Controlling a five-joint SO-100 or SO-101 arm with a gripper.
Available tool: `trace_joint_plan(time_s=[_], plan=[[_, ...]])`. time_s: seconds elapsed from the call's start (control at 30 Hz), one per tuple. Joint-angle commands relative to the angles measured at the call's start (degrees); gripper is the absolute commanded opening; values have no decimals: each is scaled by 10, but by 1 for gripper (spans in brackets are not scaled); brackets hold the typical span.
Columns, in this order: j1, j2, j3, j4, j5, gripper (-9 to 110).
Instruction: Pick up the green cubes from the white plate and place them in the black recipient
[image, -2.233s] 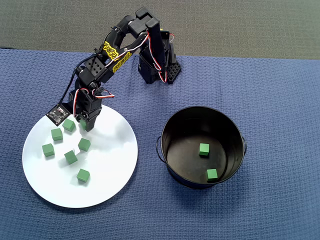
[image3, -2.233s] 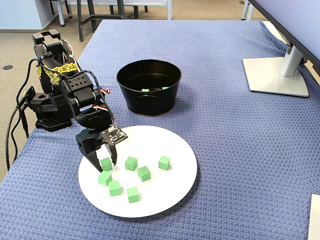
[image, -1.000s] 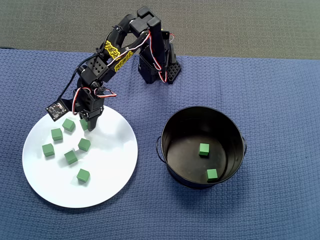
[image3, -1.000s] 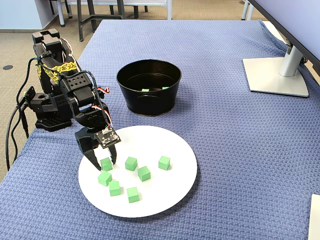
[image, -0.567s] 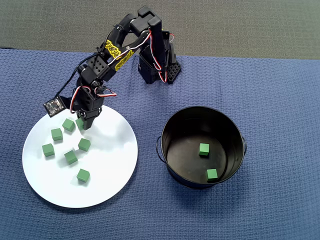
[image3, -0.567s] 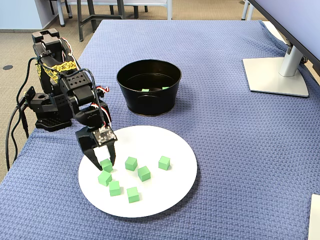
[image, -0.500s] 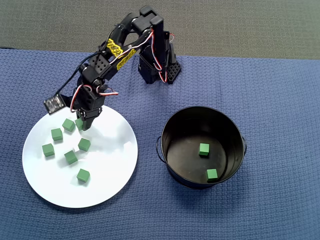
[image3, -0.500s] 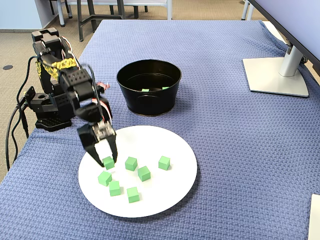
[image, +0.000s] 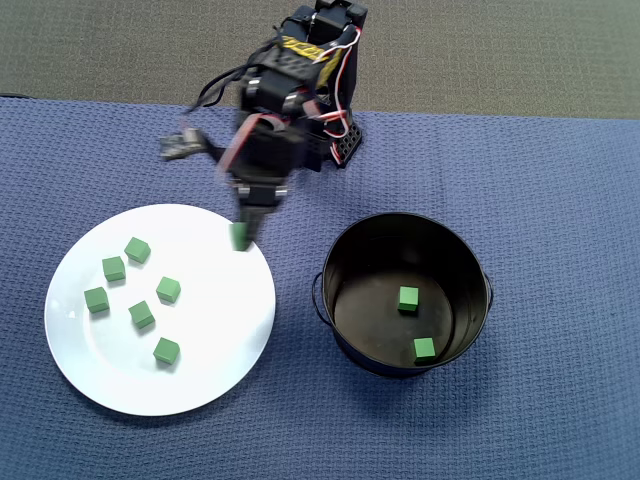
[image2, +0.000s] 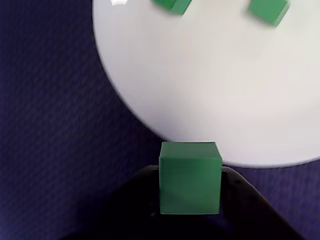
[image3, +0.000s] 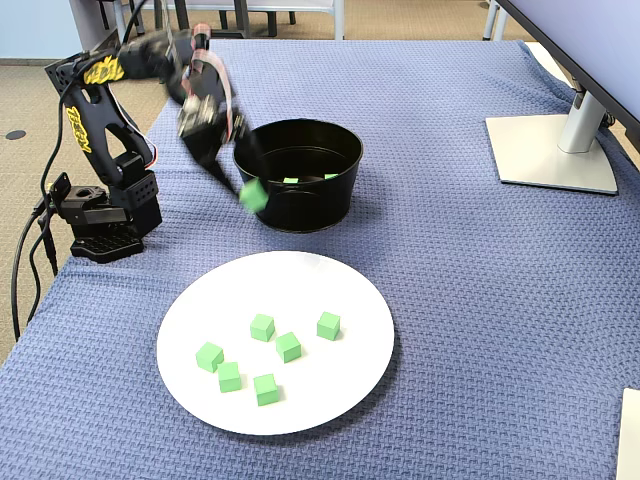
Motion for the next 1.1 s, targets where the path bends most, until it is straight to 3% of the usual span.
trace_joint_plan(time_s=[0.0,0.27,0.3,0.37,0.4,0.47,0.57,0.67,0.87,1.07], plan=[[-155,13,-77,51,128,0],[-351,-79,-54,-28,221,0],[-367,-84,-48,-30,222,6],[-392,-95,-40,-34,212,34],[-394,-96,-38,-42,209,40],[-375,-81,-26,-73,196,42],[-310,-55,-12,-112,140,37],[-214,-58,-64,-45,90,30],[5,-53,-9,-88,-149,26],[168,-62,90,-214,-522,29]])
